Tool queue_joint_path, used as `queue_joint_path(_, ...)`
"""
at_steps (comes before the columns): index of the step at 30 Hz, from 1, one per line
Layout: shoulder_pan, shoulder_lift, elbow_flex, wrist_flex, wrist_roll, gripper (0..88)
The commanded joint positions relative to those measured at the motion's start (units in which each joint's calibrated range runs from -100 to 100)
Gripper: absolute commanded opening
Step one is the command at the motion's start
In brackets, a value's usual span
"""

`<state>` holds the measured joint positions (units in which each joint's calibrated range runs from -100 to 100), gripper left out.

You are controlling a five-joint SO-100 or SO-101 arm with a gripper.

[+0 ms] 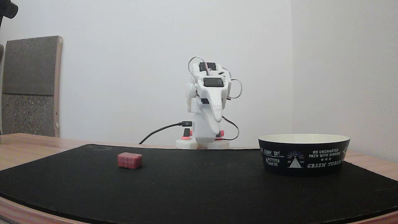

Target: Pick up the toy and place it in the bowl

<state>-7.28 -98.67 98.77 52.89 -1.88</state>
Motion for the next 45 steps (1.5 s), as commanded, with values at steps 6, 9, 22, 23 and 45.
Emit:
queue_joint_path(6, -0.29, -0.75, 0.69, 0.37, -0.10, 2.5)
queue_joint_path(9, -0.29, -0.75, 0.69, 0.37, -0.10, 2.5)
queue_joint_path(22, -0.20, -0.75, 0.69, 0.37, 0.21, 2.6)
queue_joint_path(23, -0.20, -0.75, 0.69, 0.37, 0.21, 2.6)
queue_joint_path(45, 1.39, -0.08, 0.42, -0.39, -0.05, 38.0)
